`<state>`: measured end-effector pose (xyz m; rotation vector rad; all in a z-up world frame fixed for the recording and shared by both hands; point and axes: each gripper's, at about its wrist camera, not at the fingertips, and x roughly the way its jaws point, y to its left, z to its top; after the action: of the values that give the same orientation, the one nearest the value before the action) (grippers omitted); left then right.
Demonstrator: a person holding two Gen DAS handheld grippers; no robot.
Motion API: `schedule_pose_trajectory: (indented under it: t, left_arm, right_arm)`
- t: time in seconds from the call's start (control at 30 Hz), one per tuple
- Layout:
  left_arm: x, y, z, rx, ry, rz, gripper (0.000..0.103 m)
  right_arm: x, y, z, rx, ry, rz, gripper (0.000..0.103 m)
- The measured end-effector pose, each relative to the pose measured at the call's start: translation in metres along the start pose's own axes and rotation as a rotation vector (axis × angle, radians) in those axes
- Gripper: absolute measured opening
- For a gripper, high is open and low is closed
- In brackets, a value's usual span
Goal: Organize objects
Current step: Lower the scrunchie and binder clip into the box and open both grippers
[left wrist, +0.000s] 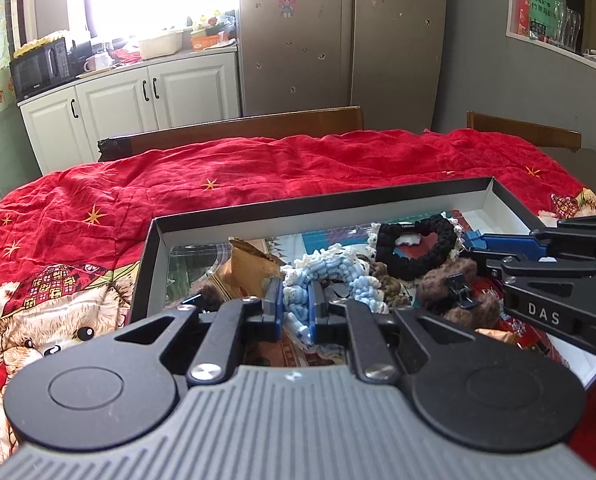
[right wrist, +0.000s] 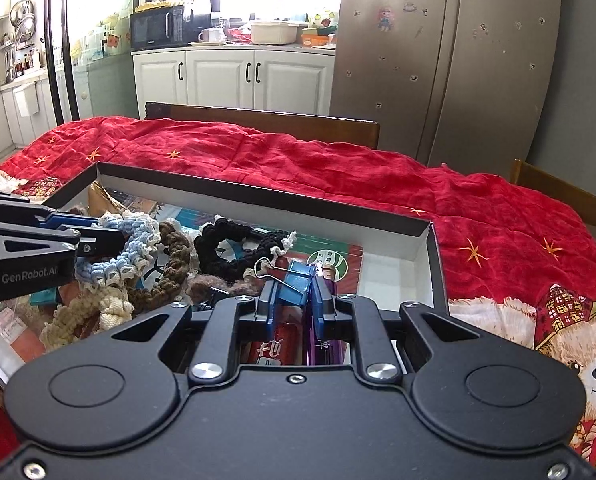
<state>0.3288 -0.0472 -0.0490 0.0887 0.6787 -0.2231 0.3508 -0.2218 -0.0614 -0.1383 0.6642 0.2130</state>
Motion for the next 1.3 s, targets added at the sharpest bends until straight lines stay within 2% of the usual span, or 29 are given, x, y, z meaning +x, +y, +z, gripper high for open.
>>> schedule_pose_trajectory:
  t: [0.67, 0.87, 0.97, 1.2, 1.3]
  left_arm:
    - [-0.0003, -0.0036, -0.0033, 0.032, 0.01, 0.006, 0.022]
    - [-0.0006, -0.0044, -0.0041, 0.036, 0.007, 0.012, 0.029]
    - [-0.0012, -0.0045, -0.0043, 0.035, 0.004, 0.012, 0.04]
    - [-0.0039, -0.0069, -0.0039, 0.045, -0.005, 0.02, 0.04]
    - [-0.005, -0.0068, -0.0037, 0.043, -0.007, 0.019, 0.041]
  right_arm:
    - [-0.0001, 0.0007, -0.0008, -0.01, 0.0, 0.001, 0.017]
    - [-0.0002, 0.0007, -0.0009, -0.01, 0.0, 0.0, 0.018]
    - [-0.0002, 0.0009, -0.0011, -0.008, 0.0, 0.001, 0.018]
    - [-0.0018, 0.0007, -0.0019, -0.003, -0.003, 0.0, 0.019]
    - [-0.0021, -0.0005, -0.0015, 0.001, -0.003, -0.004, 0.025]
